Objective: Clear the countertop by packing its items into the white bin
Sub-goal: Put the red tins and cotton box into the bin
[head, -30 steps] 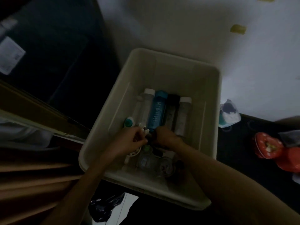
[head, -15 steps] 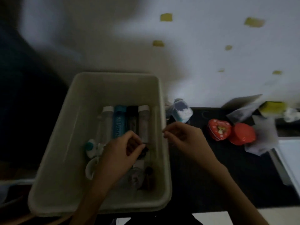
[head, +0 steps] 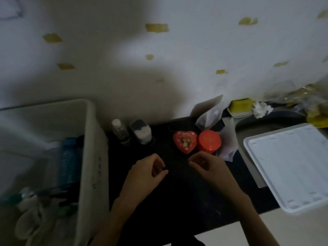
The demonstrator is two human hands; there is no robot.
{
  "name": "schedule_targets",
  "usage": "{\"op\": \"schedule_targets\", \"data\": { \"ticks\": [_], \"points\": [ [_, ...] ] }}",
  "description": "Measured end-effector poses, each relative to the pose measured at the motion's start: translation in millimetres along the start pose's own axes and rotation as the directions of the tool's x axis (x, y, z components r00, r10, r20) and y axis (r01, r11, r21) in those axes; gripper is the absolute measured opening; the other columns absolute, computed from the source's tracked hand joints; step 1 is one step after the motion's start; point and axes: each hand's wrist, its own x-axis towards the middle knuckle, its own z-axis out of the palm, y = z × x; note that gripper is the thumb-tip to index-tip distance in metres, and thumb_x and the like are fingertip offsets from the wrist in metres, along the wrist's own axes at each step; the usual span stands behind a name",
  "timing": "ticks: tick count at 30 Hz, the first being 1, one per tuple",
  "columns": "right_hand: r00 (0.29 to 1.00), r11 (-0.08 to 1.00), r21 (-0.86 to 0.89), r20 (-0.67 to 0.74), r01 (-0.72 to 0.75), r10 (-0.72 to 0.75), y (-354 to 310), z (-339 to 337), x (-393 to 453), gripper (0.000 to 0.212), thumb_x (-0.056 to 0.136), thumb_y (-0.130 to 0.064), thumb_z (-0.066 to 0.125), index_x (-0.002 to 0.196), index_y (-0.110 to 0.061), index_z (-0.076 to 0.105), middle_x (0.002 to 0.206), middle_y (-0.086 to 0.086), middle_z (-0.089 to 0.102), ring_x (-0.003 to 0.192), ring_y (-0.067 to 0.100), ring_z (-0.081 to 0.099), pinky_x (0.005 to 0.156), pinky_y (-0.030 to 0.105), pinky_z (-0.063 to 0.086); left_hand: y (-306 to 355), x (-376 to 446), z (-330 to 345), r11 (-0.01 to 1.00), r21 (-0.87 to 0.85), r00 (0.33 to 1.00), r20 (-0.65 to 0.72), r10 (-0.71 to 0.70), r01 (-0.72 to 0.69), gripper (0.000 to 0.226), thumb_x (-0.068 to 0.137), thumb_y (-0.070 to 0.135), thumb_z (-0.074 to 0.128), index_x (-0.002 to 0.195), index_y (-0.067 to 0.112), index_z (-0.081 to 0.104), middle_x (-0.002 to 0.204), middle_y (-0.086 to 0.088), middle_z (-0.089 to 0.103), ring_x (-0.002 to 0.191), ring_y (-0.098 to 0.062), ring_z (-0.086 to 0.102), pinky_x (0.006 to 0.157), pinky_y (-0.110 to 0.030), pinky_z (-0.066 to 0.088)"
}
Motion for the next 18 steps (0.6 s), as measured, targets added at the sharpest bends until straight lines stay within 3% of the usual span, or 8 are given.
{"op": "schedule_targets", "data": {
  "ticks": [4, 7, 10, 12, 15, 18],
  "points": [
    [0.998, 0.993, -0.109, -0.001, -0.055, 0.056, 55, -33, 22, 0.022, 0.085, -0.028, 0.072, 0.105, -0.025, 0.065, 0.094, -0.014, 0.069, 0.084, -0.003, 0.064, 0.074, 0.012, 0.050, 19, 48, 54, 0.992, 0.122, 0.998, 0.058, -0.021, 0.014, 0.028, 0.079, 0.039, 0.075, 0.097, 0.033, 0.055, 0.096, 0.014, 0.056, 0.083, -0.002, 0.058, 0.079, -0.030, 0.055],
    [0.996, 0.966, -0.242, -0.013, -0.089, 0.088, 85, -42, 54, 0.048, 0.078, -0.029, 0.077, 0.120, -0.017, 0.057, 0.116, -0.001, 0.061, 0.104, 0.015, 0.060, 0.090, 0.030, 0.049, 20, 94, 91, 0.969, 0.248, 0.997, 0.074, -0.001, -0.017, 0.056, 0.075, 0.041, 0.077, 0.121, 0.027, 0.048, 0.122, 0.003, 0.046, 0.110, -0.016, 0.053, 0.090, -0.039, 0.051],
    [0.992, 0.939, -0.324, 0.016, -0.112, 0.124, 95, -44, 89, 0.075, 0.073, -0.029, 0.082, 0.136, -0.013, 0.044, 0.139, 0.006, 0.044, 0.128, 0.025, 0.045, 0.104, 0.035, 0.040, 19, 140, 118, 0.936, 0.352, 0.997, 0.080, -0.001, -0.027, 0.089, 0.069, 0.039, 0.082, 0.142, 0.023, 0.033, 0.145, -0.007, 0.029, 0.126, -0.032, 0.041, 0.095, -0.046, 0.048],
    [0.994, 0.910, -0.408, 0.037, -0.080, 0.104, 98, -40, 111, 0.088, 0.067, -0.031, 0.086, 0.140, -0.015, 0.040, 0.142, 0.007, 0.040, 0.133, 0.027, 0.040, 0.107, 0.037, 0.039, 19, 167, 130, 0.910, 0.413, 0.994, 0.104, -0.019, -0.026, 0.108, 0.066, 0.039, 0.085, 0.150, 0.024, 0.020, 0.158, -0.009, 0.010, 0.137, -0.038, 0.027, 0.100, -0.053, 0.044],
    [0.994, 0.851, -0.518, 0.013, -0.086, 0.108, 102, -34, 134, 0.107, 0.057, -0.036, 0.090, 0.145, -0.016, 0.033, 0.145, 0.010, 0.037, 0.134, 0.030, 0.038, 0.110, 0.042, 0.038, 16, 194, 144, 0.895, 0.447, 0.986, 0.153, -0.071, -0.005, 0.126, 0.063, 0.043, 0.086, 0.155, 0.031, 0.001, 0.162, -0.007, -0.011, 0.147, -0.039, 0.003, 0.104, -0.067, 0.031],
    [0.992, 0.809, -0.579, 0.006, -0.101, 0.128, 108, -29, 144, 0.117, 0.057, -0.036, 0.091, 0.150, -0.016, 0.023, 0.154, 0.015, 0.025, 0.141, 0.035, 0.027, 0.115, 0.047, 0.029, 6, 203, 157, 0.871, 0.491, 0.977, 0.180, -0.112, 0.009, 0.128, 0.063, 0.045, 0.085, 0.155, 0.031, -0.002, 0.162, -0.007, -0.011, 0.147, -0.039, -0.003, 0.103, -0.072, 0.026]
  ]
}}
